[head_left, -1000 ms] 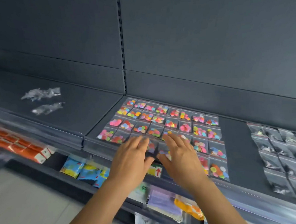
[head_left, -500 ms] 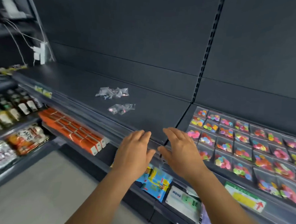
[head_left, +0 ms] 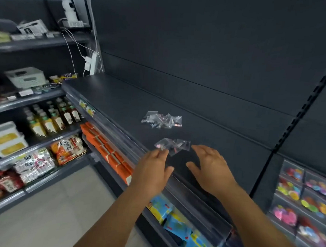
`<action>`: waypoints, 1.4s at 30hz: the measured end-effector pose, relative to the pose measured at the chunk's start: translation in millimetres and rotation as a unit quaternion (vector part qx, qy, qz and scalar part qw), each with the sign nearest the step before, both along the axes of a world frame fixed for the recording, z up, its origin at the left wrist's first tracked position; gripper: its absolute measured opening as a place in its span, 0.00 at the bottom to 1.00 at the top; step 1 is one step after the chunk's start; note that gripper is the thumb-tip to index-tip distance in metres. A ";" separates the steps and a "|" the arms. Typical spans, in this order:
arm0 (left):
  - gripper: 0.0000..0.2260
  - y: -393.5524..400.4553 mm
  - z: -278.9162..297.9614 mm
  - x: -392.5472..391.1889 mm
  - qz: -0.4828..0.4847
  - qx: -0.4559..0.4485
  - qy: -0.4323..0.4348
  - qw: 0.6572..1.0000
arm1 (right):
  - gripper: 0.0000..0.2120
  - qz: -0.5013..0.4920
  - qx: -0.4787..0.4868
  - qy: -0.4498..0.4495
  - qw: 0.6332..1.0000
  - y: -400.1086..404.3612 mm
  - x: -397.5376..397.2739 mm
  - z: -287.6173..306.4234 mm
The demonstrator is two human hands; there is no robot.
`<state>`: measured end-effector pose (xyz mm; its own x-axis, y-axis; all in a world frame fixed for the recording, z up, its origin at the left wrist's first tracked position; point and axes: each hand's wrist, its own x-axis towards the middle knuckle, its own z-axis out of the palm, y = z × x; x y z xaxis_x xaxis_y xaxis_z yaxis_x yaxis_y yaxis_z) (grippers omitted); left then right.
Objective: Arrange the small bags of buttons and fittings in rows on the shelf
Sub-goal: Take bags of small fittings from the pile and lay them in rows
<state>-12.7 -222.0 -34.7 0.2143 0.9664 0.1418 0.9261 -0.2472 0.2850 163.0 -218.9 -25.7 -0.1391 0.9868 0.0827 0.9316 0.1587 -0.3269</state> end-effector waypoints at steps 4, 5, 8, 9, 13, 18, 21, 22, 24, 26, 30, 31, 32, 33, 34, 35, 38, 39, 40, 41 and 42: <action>0.23 41.0 -4.7 -0.8 0.025 -0.010 0.001 1.000 | 0.27 0.001 -0.032 -0.002 0.999 43.3 0.1 -5.2; 0.23 49.8 -6.0 -0.4 0.030 -0.010 -0.002 1.000 | 0.27 -0.002 -0.043 0.000 0.999 52.4 0.2 -6.9; 0.21 71.7 -9.9 1.3 0.038 -0.004 -0.004 0.999 | 0.26 -0.012 -0.071 0.021 0.997 75.4 -1.1 -13.6; 0.20 77.8 -11.0 1.8 0.044 -0.009 -0.002 0.999 | 0.26 -0.016 -0.074 0.028 0.997 81.6 -2.3 -16.2; 0.18 93.6 -15.0 2.3 0.064 -0.032 -0.001 0.997 | 0.24 -0.058 -0.079 0.088 0.991 98.9 -7.8 -19.1; 0.25 106.6 -17.3 -0.5 0.077 -0.067 -0.085 0.991 | 0.25 -0.057 -0.102 0.069 0.991 114.0 -9.2 -20.3; 0.26 112.6 -16.7 -2.3 0.088 -0.112 -0.133 0.981 | 0.21 -0.075 -0.136 0.104 0.982 117.7 -8.5 -20.2; 0.25 113.6 -15.8 -3.1 0.092 -0.124 -0.154 0.976 | 0.17 -0.081 -0.136 0.122 0.980 117.7 -8.5 -19.8; 0.18 113.8 -13.2 -4.5 0.092 -0.137 -0.191 0.968 | 0.08 -0.088 -0.138 0.136 0.977 116.6 -8.5 -18.0; 0.09 113.4 -12.2 -5.6 0.086 -0.133 -0.228 0.961 | 0.06 -0.092 -0.132 0.147 0.976 114.6 -8.3 -15.3; 0.04 112.3 -7.6 -9.2 0.069 -0.129 -0.303 0.942 | 0.08 -0.135 -0.107 0.281 0.944 105.9 -7.2 -10.3; 0.03 112.1 -4.9 -9.6 0.068 -0.129 -0.329 0.933 | 0.09 -0.144 -0.105 0.320 0.931 102.1 -7.4 -8.6; 0.01 111.8 -2.1 -9.6 0.068 -0.129 -0.358 0.922 | 0.10 -0.152 -0.104 0.357 0.916 98.7 -7.5 -6.9; 0.02 111.4 1.0 -9.4 0.067 -0.133 -0.383 0.912 | 0.10 -0.163 -0.103 0.396 0.898 95.6 -7.6 -5.2; 0.03 110.7 3.7 -8.9 0.062 -0.140 -0.401 0.903 | 0.10 -0.175 -0.099 0.437 0.877 91.9 -7.7 -2.7; 0.04 109.8 6.2 -7.2 0.053 -0.149 -0.416 0.896 | 0.09 -0.184 -0.093 0.476 0.855 87.7 -7.4 -0.1; 0.02 104.8 13.6 2.2 0.020 -0.168 -0.456 0.874 | 0.08 -0.210 -0.051 0.531 0.819 73.9 -3.7 8.4; 0.05 102.2 16.8 6.3 0.010 -0.168 -0.473 0.865 | 0.08 -0.220 -0.038 0.539 0.812 68.5 -2.0 11.0; 0.06 99.1 20.8 11.2 0.000 -0.169 -0.488 0.857 | 0.08 -0.230 -0.027 0.550 0.802 62.5 -0.3 14.1; 0.07 95.7 24.7 16.2 -0.011 -0.169 -0.499 0.850 | 0.08 -0.239 -0.017 0.566 0.789 56.0 1.2 17.6; 0.06 92.2 27.8 21.2 -0.021 -0.169 -0.507 0.845 | 0.08 -0.245 -0.009 0.584 0.773 49.1 2.9 20.8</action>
